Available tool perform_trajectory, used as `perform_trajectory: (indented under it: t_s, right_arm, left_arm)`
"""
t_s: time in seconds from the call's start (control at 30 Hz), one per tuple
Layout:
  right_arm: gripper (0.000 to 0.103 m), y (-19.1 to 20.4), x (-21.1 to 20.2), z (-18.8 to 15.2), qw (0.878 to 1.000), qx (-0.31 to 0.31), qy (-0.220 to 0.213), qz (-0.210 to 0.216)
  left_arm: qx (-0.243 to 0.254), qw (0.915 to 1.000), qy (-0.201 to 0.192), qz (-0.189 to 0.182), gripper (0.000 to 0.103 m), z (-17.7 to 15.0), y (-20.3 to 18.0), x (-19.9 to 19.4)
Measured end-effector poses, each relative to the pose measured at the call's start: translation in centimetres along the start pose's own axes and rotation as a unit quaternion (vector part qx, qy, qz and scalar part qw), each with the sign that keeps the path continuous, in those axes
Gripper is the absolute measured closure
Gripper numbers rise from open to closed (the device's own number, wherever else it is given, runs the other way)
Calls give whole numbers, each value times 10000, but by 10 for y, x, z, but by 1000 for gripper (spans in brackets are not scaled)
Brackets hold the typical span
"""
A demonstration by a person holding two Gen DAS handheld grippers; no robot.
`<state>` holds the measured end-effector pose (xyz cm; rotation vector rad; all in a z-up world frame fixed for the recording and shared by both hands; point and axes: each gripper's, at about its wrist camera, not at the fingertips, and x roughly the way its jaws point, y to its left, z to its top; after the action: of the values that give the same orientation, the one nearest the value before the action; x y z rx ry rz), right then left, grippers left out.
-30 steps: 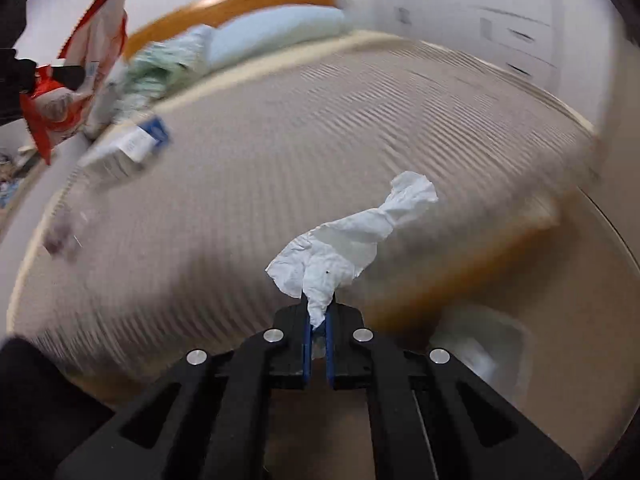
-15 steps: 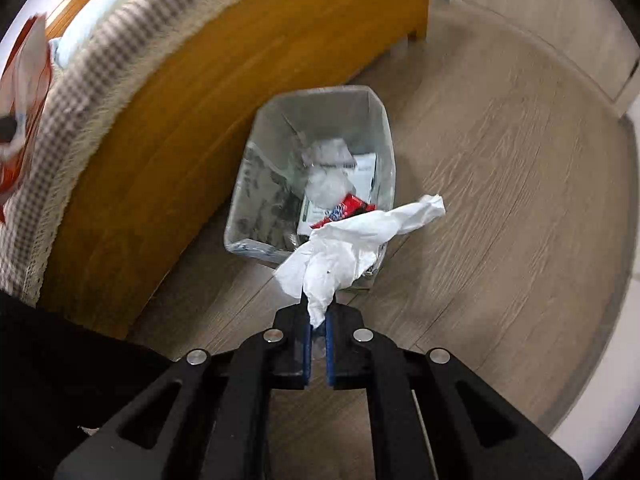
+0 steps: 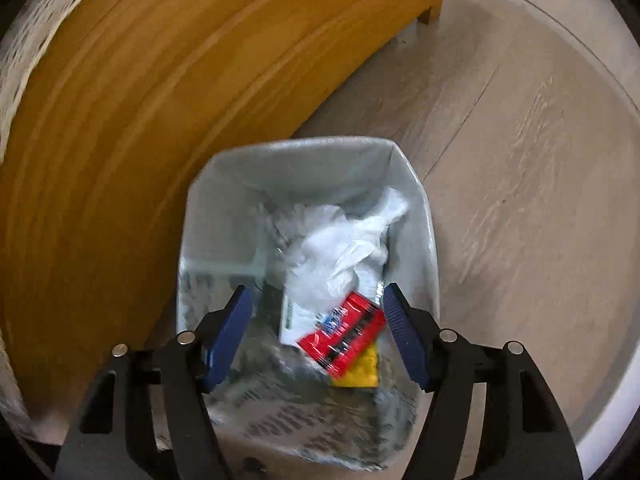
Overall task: Collect trash
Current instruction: 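Carry the tissue and snack bag to the wastebasket and open both tools over it, then move both tools back over the bed toward the remaining trash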
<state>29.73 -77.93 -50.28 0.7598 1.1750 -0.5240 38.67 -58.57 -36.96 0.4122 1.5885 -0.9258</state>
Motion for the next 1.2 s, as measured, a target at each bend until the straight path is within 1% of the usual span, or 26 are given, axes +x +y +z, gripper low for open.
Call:
perform_trajectory:
  t_s: [0.07,0.13,0.2,0.23,0.27,0.33,0.37,0.4,0.43,0.47,0.5,0.53,0.57,0.63,0.67,0.7,0.73,0.77,0.8,0.9,0.97,1.03,1.07,1.1,1.17,1.2]
  right_arm:
    - [38,-7,-7,-5,9998,117,-131,-4]
    - [38,-14,-14,-9,9995,215,-234,71]
    - [38,-26,-28,-24,9981,480,-371,110]
    - [38,-38,-39,-37,9962,713,-462,190]
    - [38,-45,-44,-47,9944,889,-513,241]
    - [38,-64,-60,-71,9877,1402,-616,327]
    - [38,-78,-69,-91,9829,1696,-632,353]
    - [38,-84,-73,-101,9811,1809,-605,315]
    - [38,-90,-78,-111,9797,1903,-579,246]
    - [37,-98,-85,-123,9773,2028,-592,165]
    - [38,-105,-90,-133,9752,2128,-597,134]
    - [38,-108,-92,-138,9746,2165,-562,137]
    - [37,-110,-93,-143,9757,2127,-509,110]
    - [38,-103,-96,-143,9818,1841,-459,-57]
    - [38,-99,-96,-140,9839,1729,-449,-73]
    - [38,-95,-94,-138,9847,1684,-448,-57]
    - [38,-91,-92,-135,9853,1649,-438,-26]
    - [38,-85,-89,-130,9864,1590,-416,7]
    - [38,-78,-87,-125,9877,1514,-400,7]
    - [38,-55,-84,-116,9908,1293,-388,85]
    - [38,-43,-85,-113,9923,1157,-420,103]
    - [38,-36,-93,-109,9932,1056,-474,95]
    - [38,-33,-99,-108,9932,1032,-522,132]
    - [38,-30,-104,-107,9931,1015,-568,165]
    - [37,-24,-112,-107,9936,943,-606,164]
    - [38,-20,-114,-106,9940,878,-632,149]
  left_arm:
    - [32,9998,175,105,101,6,0,11]
    - [55,9988,444,213,101,15,0,31]
    - [93,9973,663,309,101,29,-5,47]
    - [104,9968,730,297,101,35,-8,54]
    - [146,9967,775,200,101,47,-13,66]
    - [242,9962,837,3,97,66,-23,93]
    - [258,9960,846,-96,91,71,-26,103]
    - [255,9958,863,-172,71,75,-31,117]
    - [236,9957,880,-141,58,76,-35,128]
    - [164,9968,774,-70,42,77,-37,139]
    - [89,9978,656,-96,34,76,-37,143]
    - [-20,9986,521,-109,32,74,-38,145]
    - [-32,9984,536,-155,32,74,-41,146]
    - [135,9970,726,-221,32,73,-46,144]
    - [280,9966,756,-159,32,74,-49,140]
    - [390,9969,685,-4,31,74,-50,132]
    - [441,9970,597,237,30,75,-50,123]
    - [423,9970,549,340,28,76,-49,118]
    - [380,9973,504,388,27,76,-47,109]
    - [212,9984,438,301,27,74,-38,83]
    - [170,9987,366,305,27,70,-32,67]
    - [211,9989,173,389,27,62,-31,46]
    - [273,9988,-77,399,27,54,-32,27]
    - [331,9985,-230,372,27,49,-33,15]
    - [450,9972,-562,200,27,34,-34,-13]
    - [453,9969,-625,170,27,30,-34,-23]
